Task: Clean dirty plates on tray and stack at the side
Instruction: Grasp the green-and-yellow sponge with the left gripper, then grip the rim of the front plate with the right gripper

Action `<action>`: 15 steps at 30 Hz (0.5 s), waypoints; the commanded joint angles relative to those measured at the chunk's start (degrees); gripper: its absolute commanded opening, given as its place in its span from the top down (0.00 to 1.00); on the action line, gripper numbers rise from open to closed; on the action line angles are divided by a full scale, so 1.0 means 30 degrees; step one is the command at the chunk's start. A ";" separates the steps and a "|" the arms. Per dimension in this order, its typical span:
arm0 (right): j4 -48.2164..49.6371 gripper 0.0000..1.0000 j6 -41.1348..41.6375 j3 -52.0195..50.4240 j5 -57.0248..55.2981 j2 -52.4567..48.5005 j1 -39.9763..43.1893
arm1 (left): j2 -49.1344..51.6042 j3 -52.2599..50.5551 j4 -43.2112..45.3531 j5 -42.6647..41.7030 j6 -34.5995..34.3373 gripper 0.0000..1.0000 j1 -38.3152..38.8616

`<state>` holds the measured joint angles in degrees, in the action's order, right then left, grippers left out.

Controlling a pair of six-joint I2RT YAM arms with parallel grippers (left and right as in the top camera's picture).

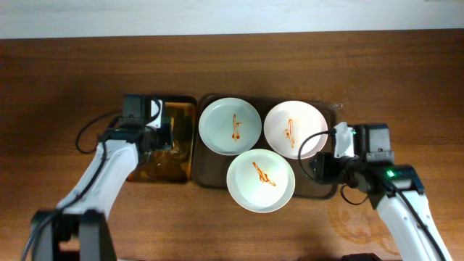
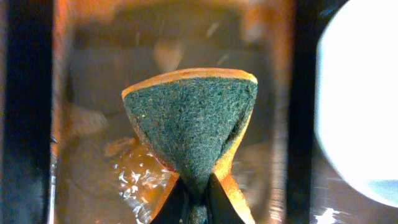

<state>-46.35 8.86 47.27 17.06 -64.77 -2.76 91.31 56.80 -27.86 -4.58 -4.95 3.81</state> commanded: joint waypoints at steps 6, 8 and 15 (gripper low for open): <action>-0.0211 0.51 -0.0087 0.0306 0.3111 -0.4685 0.0051 | -0.1537 0.0590 -0.1173 -0.3315 0.0015 1.00 -0.0058; -0.0211 0.52 -0.0080 0.0306 0.3359 -0.6207 -0.0007 | -0.1537 0.0590 -0.1166 -0.3417 0.0022 1.00 -0.0058; 0.0823 0.61 -0.0073 0.0306 0.3534 -0.8036 -0.1253 | -0.1537 0.0590 -0.1144 -0.3417 0.0022 1.00 -0.0066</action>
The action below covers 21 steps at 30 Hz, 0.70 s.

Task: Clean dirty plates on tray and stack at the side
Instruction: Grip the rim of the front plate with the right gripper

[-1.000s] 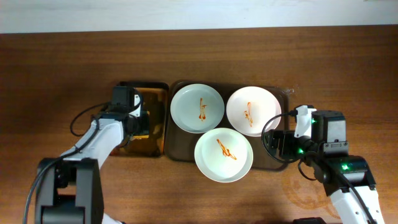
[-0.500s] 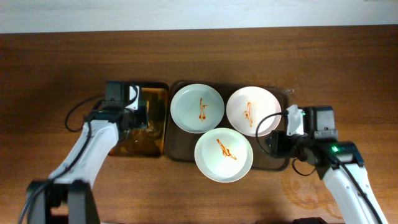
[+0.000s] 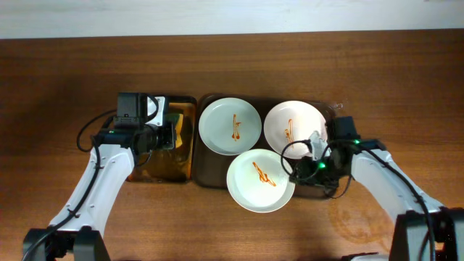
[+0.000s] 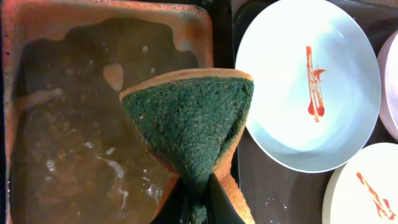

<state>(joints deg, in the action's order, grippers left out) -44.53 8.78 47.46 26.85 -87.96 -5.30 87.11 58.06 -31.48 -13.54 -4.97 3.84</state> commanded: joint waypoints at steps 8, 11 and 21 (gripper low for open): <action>0.0714 0.77 0.1107 0.0233 -0.0750 -0.0488 -0.0721 | -0.0138 0.0168 0.0058 -0.0444 0.0029 1.00 -0.0066; 0.0933 0.78 0.1115 0.0219 -0.0772 -0.0488 -0.1137 | -0.0138 0.0168 0.0044 -0.0444 0.0029 1.00 -0.0066; 0.1078 0.86 0.1909 0.0051 -0.2186 -0.0561 -0.1486 | -0.0138 0.0168 0.0044 -0.0670 0.0022 1.00 -0.0066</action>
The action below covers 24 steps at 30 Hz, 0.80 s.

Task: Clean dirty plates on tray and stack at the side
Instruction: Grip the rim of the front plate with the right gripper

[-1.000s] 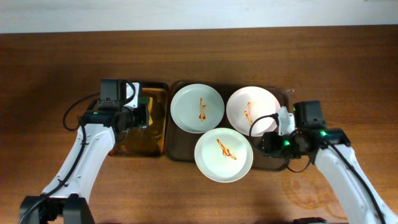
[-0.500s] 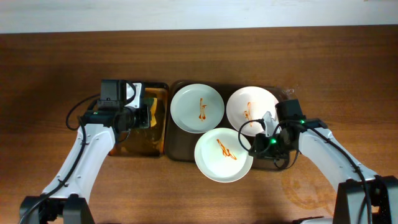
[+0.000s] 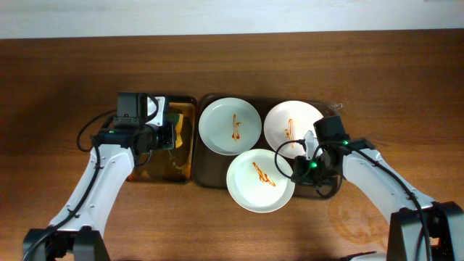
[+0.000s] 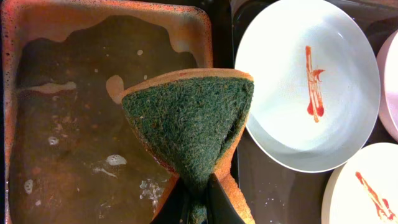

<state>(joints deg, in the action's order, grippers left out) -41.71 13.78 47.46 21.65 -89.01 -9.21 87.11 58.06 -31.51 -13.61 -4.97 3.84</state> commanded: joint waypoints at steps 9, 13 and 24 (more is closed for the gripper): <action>0.0401 0.96 0.0576 -0.0036 -0.0430 -0.1100 -0.0182 | -0.0138 0.0168 -0.0044 -0.0641 0.0022 1.00 -0.0066; 0.0780 0.96 0.0576 -0.0029 -0.0430 -0.1100 -0.0182 | -0.0138 0.0168 -0.0146 -0.1617 0.0022 1.00 -0.0066; 0.0991 0.96 0.0576 -0.0029 -0.0437 -0.1100 -0.0182 | -0.0138 0.0168 0.2390 -0.5530 0.0124 1.00 -0.0087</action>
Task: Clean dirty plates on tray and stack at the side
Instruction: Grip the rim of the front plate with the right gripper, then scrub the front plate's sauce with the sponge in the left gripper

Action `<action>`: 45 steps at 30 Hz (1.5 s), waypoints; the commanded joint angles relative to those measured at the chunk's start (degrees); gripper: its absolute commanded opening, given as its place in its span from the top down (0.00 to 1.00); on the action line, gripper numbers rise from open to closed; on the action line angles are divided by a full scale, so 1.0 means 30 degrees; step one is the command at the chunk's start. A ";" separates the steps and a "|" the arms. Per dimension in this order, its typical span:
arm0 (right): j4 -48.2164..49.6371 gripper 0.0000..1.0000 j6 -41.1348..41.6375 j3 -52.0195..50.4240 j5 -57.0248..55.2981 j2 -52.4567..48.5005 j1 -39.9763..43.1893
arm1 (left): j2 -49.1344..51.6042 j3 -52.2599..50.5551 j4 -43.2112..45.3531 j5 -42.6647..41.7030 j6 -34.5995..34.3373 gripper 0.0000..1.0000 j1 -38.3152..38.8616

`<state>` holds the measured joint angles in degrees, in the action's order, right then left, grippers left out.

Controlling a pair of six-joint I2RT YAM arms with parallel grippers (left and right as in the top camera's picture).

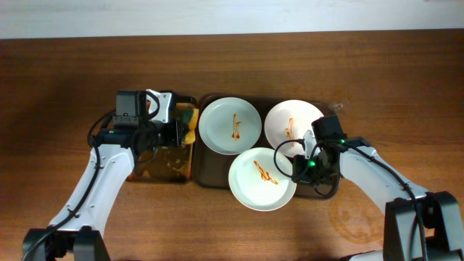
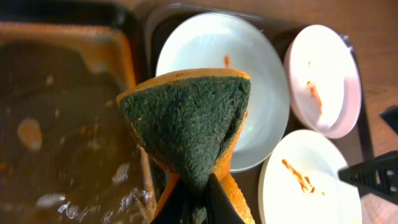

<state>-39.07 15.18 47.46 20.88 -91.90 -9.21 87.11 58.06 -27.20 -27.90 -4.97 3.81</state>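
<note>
Three white plates with red sauce streaks lie on a dark tray (image 1: 209, 171): one at the back left (image 1: 230, 125), a pinkish one at the back right (image 1: 293, 127), one in front (image 1: 262, 179). My left gripper (image 2: 198, 194) is shut on a folded green-and-orange sponge (image 2: 186, 124), which hangs over the basin's right rim beside the back left plate (image 2: 261, 81). In the overhead view the left gripper (image 1: 180, 132) sits at the tray's left edge. My right gripper (image 1: 307, 166) is at the front plate's right rim; its jaws are not clearly shown.
A dark basin (image 1: 156, 168) of brownish soapy water (image 2: 56, 124) stands against the tray's left side. Bare wooden table (image 1: 377, 80) lies around the tray, with a faint ring mark at the front right (image 1: 355, 221).
My left gripper has carried the sponge rightward from over the basin's water to its right rim, beside the back left plate. The right gripper has stayed at the front plate's rim.
The sponge was first held low in the basin while my right gripper stood off the tray's right side. Then the sponge was higher above the water and the right gripper was at the front plate's right rim. Now the sponge is near the plates.
</note>
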 commanded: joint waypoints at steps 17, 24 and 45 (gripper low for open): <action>0.0117 0.96 0.0095 -0.0029 -0.0182 -0.0138 -0.0182 | -0.0138 0.0168 0.2623 -0.2353 -0.1909 1.00 0.0605; 0.0189 0.96 0.0109 -0.0029 -0.0182 -0.0138 -0.0182 | 0.0255 0.0058 0.0947 -0.2827 -0.8612 1.00 0.4728; 0.0189 0.96 0.0102 -0.0029 -0.0189 -0.0138 -0.0182 | 0.6594 0.0058 0.6892 -0.3927 -1.4950 1.00 1.1956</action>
<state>-38.68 15.22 47.46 20.84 -91.90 -9.26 105.25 58.00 -8.40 -38.17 -45.34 37.67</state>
